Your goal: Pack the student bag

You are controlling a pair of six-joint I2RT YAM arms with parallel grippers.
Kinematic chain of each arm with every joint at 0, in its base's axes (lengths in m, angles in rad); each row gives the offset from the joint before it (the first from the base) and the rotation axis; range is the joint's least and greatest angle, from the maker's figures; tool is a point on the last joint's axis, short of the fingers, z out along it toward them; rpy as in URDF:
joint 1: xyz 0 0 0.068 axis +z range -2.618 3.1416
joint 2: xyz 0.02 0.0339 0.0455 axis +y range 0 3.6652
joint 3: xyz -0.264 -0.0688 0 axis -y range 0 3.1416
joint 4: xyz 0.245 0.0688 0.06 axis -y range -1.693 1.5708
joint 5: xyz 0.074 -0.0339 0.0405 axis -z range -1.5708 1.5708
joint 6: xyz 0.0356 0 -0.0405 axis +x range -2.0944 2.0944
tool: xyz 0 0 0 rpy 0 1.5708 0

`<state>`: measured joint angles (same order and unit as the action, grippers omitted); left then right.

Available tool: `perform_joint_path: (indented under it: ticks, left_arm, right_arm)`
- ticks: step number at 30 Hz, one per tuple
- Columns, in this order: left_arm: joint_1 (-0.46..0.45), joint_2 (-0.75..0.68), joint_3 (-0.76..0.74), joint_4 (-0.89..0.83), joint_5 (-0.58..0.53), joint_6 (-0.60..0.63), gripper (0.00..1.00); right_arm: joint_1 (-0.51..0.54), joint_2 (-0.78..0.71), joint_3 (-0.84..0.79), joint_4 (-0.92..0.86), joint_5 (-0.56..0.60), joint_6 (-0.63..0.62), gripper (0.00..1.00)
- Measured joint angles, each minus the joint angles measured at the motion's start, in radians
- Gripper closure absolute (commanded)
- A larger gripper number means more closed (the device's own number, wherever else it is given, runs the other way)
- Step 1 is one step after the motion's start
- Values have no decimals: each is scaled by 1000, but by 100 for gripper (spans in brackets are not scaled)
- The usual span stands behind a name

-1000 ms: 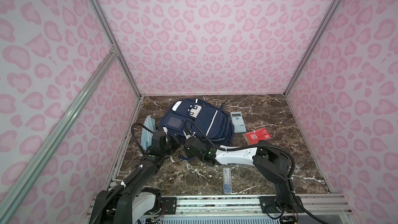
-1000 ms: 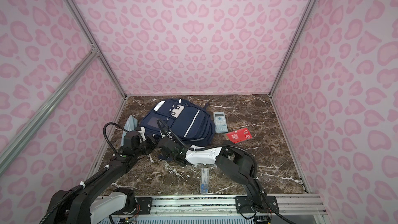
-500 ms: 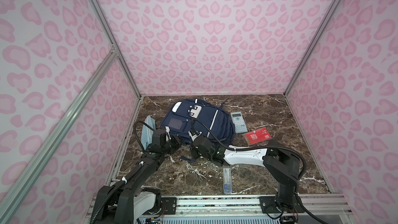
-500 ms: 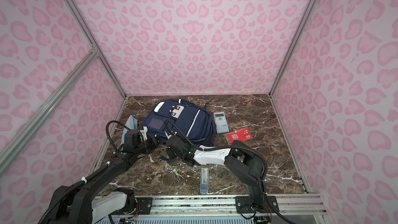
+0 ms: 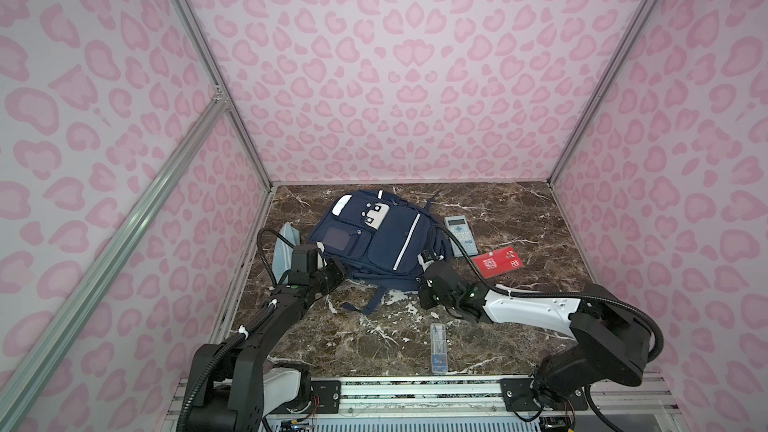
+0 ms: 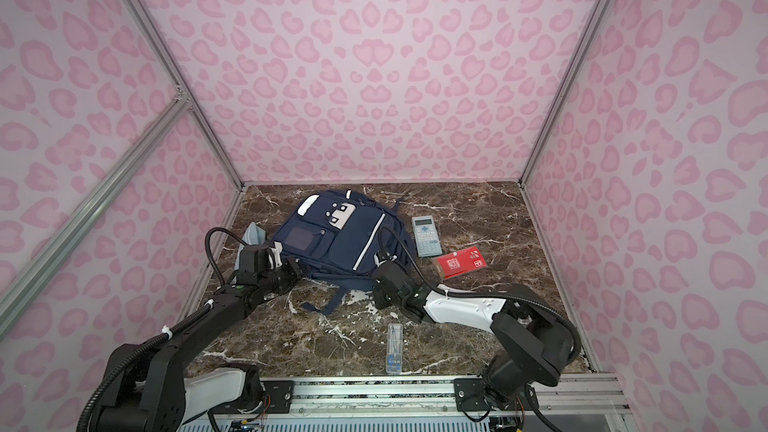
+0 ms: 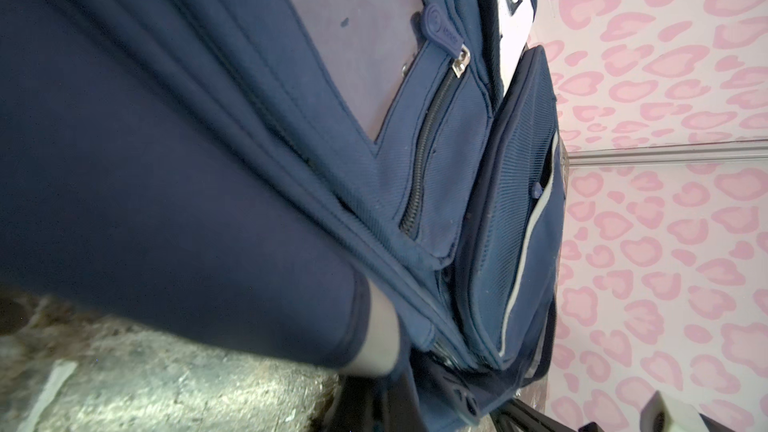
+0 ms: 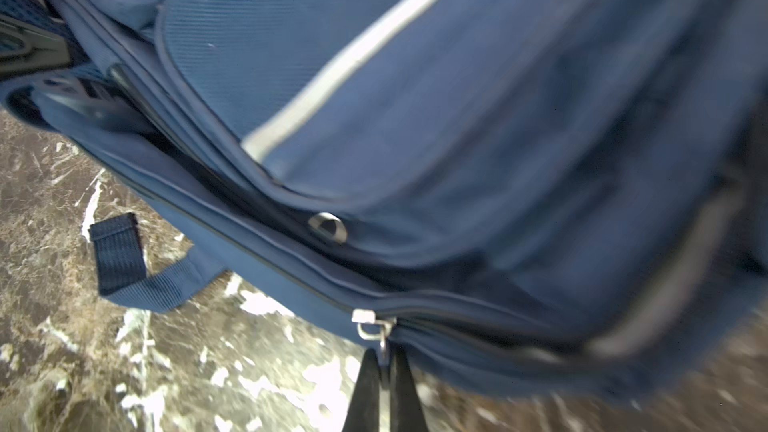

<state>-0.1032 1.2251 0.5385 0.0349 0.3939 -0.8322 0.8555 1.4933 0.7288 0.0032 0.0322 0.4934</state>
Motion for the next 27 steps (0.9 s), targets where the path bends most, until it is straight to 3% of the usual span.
perform_joint_path:
  ticks: [3, 8, 9, 11, 13, 16, 21, 27]
  left_arm:
    - [5, 45, 14, 21, 8, 2, 97]
    - [16, 155, 91, 32, -54, -3, 93]
    - [19, 177, 116, 36, -61, -1, 80]
    - [30, 218, 179, 37, -78, 12, 45]
    - [30, 216, 220, 34, -103, 22, 26]
    - [28, 132, 206, 13, -137, 39, 24]
    - [-14, -32, 23, 6, -129, 15, 30]
    - [-217, -17, -105, 156, -43, -167, 29]
  right_arm:
    - [-97, -41, -42, -10, -82, 0, 100]
    - [-35, 20, 2, -21, -162, -11, 100]
    - [-13, 42, 18, -15, -169, -11, 100]
    - [39, 113, 76, 7, -193, 3, 100]
    - [70, 185, 137, 43, -209, 34, 100]
    - [90, 261, 217, 92, -214, 84, 100]
    - [119, 304, 319, 118, -172, 120, 100]
    - [180, 309, 375, 103, -136, 81, 100]
